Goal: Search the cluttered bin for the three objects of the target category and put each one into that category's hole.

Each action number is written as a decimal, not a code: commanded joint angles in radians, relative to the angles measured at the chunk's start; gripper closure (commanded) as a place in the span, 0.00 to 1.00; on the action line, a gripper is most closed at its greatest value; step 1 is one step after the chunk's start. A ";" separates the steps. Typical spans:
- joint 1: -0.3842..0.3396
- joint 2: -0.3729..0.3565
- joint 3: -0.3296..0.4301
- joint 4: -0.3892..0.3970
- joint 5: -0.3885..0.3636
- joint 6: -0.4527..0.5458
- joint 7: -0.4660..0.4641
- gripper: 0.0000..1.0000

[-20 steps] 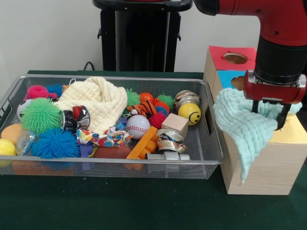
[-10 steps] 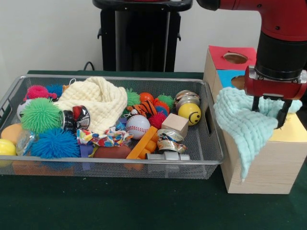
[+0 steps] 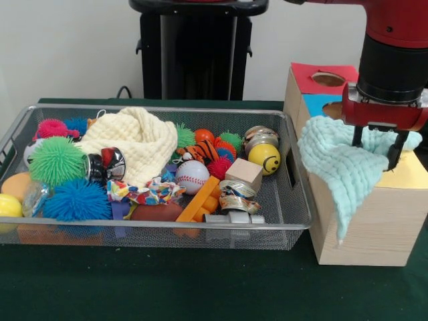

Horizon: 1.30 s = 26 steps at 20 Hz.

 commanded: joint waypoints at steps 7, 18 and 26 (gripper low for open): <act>-0.022 -0.097 0.048 -0.004 0.017 0.195 0.165 0.00; -0.006 -0.127 0.007 -0.078 0.010 0.312 0.215 0.00; -0.023 -0.120 0.020 -0.108 0.026 0.341 0.226 0.00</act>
